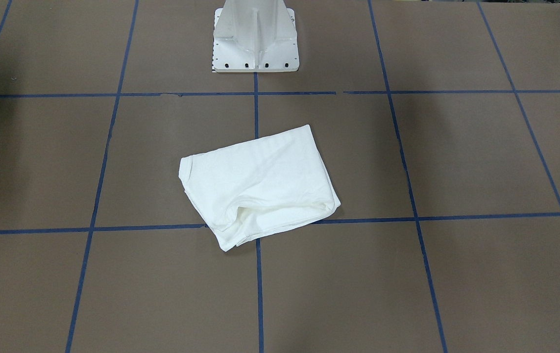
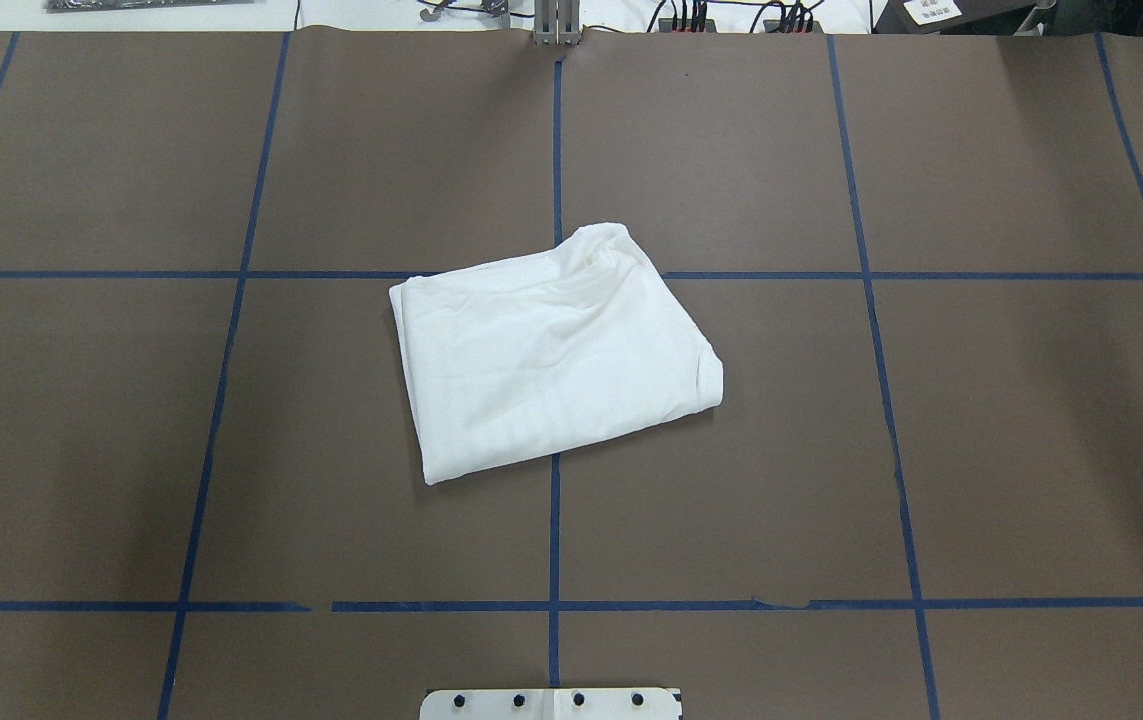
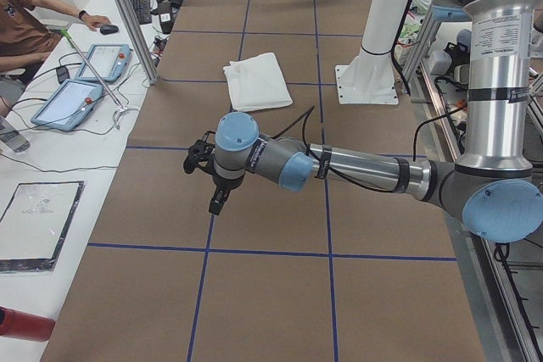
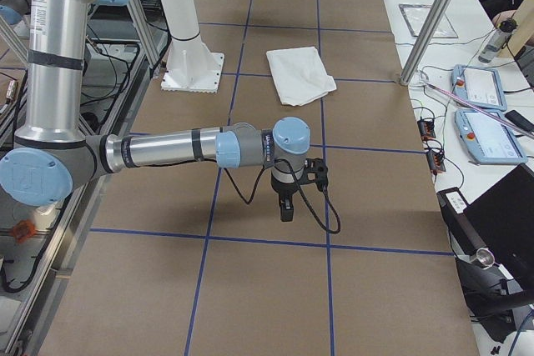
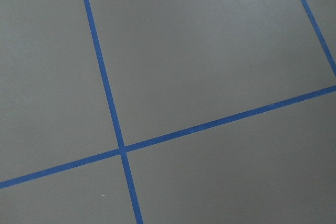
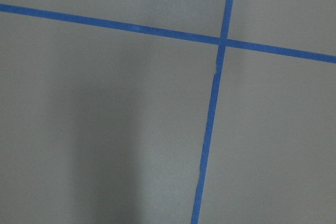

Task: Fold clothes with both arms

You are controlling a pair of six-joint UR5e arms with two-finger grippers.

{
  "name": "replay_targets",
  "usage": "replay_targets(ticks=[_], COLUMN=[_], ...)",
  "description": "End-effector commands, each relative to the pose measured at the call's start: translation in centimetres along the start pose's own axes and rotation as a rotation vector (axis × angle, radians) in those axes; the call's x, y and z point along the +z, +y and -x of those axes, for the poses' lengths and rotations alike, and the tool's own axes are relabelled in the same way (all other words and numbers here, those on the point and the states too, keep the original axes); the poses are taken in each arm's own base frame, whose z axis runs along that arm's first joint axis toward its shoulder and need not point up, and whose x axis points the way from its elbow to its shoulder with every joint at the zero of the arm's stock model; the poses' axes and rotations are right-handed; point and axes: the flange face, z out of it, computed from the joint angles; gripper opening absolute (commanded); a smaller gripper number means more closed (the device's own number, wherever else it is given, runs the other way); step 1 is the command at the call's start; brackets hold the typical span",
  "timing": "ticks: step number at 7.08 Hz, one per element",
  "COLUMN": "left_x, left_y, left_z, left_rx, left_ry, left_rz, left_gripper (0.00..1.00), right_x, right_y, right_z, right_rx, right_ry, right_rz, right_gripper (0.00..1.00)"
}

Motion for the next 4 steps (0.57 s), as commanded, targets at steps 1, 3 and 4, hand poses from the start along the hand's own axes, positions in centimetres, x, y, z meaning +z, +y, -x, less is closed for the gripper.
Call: replay_targets(ticks=[1, 3, 4], left_x=[-0.33, -0.73, -0.64], left_y=[-0.21, 0.05, 0.43], left_z=[-0.35, -0.69, -0.59], left_rx=[0.005, 0.005, 0.001], left_ry=[0.0, 0.005, 0.008], left_rz=[-0.008, -0.014, -0.009], left_gripper=[1.0, 1.0, 1.0], right_x=[-0.39, -0.7, -0.78], right_y=[-0.01, -0.07, -0.28], right_z=[0.78, 0.85, 0.88], right_rx=[-0.005, -0.006, -0.01], right_ry=[-0.054, -0.06, -0.055], right_rz=[-0.007, -0.015, -0.017], right_gripper=[1.0, 1.0, 1.0])
